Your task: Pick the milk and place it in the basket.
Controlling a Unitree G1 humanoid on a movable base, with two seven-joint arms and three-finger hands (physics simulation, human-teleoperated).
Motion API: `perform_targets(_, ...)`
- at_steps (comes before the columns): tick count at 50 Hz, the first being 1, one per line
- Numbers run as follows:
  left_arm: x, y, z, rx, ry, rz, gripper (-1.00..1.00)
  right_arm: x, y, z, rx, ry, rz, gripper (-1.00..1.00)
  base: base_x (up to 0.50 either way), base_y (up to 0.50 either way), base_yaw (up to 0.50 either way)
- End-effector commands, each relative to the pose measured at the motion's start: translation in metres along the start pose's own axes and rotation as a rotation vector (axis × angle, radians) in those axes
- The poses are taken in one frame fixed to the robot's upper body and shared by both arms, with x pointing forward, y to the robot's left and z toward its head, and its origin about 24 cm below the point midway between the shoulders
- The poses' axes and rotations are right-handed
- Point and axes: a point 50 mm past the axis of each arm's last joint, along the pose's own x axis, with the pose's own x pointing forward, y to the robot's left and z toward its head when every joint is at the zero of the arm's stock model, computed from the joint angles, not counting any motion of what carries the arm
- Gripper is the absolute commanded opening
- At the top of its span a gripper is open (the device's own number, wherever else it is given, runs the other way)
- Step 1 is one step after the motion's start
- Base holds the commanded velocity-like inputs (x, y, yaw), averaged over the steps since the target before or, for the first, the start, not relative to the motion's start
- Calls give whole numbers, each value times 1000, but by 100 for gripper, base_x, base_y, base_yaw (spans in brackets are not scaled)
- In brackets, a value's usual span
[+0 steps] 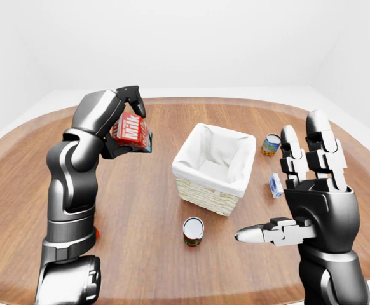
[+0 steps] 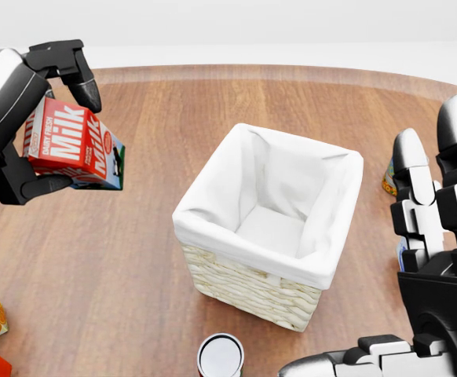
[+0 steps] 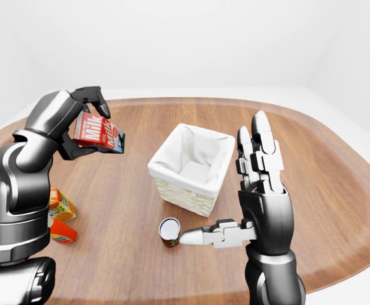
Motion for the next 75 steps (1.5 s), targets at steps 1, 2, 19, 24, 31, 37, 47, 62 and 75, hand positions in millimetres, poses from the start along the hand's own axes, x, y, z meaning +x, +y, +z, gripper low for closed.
perform_targets(1, 5, 8, 16, -9, -53, 52, -100, 0, 0, -1, 0, 4, 1, 100, 0, 0, 0)
perform_targets(2, 5, 9, 19, -1, -62, 54, -100, 0, 0, -1, 1, 3, 1, 100, 0, 0, 0)
perform_targets(19, 12, 9, 60, 6, -173, 39, -100, -1, -2, -4, 5, 19, -5, 100, 0, 0, 0)
perform_targets(24, 14, 13, 68, 3, -192, 44, -100, -1, -2, -4, 4, 20, -3, 100, 0, 0, 0)
perform_targets(31, 13, 15, 80, 12, -226, 44, -100, 0, -1, -4, 5, 17, -3, 100, 0, 0, 0)
perform_targets(37, 13, 16, 88, 5, -247, 43, -100, 0, 0, -5, 3, 19, 1, 100, 0, 0, 0)
perform_targets(47, 9, 16, 97, -11, -270, 43, -100, -1, -1, -6, 5, 23, -1, 100, 0, 0, 0)
perform_targets(62, 8, 16, 130, -55, -364, 52, -100, -2, 0, -9, 8, 28, 4, 100, 0, 0, 0)
perform_targets(75, 11, 14, 164, -109, -463, 56, -100, -3, -1, -9, 11, 29, 1, 100, 0, 0, 0)
